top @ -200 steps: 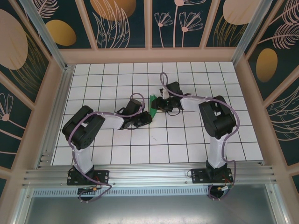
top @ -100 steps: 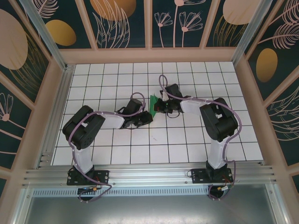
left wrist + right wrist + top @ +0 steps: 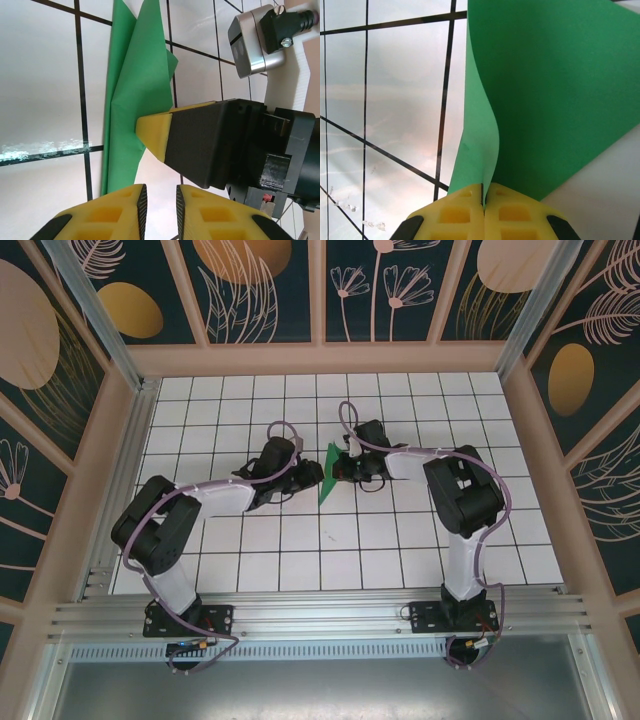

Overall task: Fold a paper plane with a square sheet of paper (pick it up from the middle)
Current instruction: Fold the wing for the fifth time at the center of the table.

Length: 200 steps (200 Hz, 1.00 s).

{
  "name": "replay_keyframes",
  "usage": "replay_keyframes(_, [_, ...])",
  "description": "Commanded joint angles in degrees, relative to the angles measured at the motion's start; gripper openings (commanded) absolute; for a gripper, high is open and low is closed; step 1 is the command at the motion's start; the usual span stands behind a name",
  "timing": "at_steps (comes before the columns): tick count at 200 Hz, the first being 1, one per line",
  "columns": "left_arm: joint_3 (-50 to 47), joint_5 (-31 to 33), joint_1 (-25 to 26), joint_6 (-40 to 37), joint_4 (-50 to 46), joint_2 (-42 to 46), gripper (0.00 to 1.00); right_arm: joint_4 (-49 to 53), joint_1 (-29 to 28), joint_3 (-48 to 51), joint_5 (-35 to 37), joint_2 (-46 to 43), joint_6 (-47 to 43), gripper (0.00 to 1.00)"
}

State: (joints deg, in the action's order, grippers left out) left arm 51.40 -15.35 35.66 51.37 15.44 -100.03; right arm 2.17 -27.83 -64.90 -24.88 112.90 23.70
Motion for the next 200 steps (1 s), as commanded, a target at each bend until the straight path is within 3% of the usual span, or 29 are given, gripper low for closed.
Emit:
replay_keyframes(1, [1.80, -0.41, 0.00, 0.33, 0.57, -2.54, 0.25, 1.53, 0.74, -1.71, 0.98, 1.38, -1.88, 0.00])
replay_keyframes(108, [6.83, -6.30, 0.04, 0.25, 3.93, -10.72, 0.16, 1.80, 1.62, -1.28, 1.16, 4.01, -1.91, 0.00])
replay_keyframes(200, [7.84, -6.96, 0.56, -0.66, 2.46, -14.98, 0.10, 1.59, 2.52, -1.53, -0.42, 4.43, -1.38, 0.00])
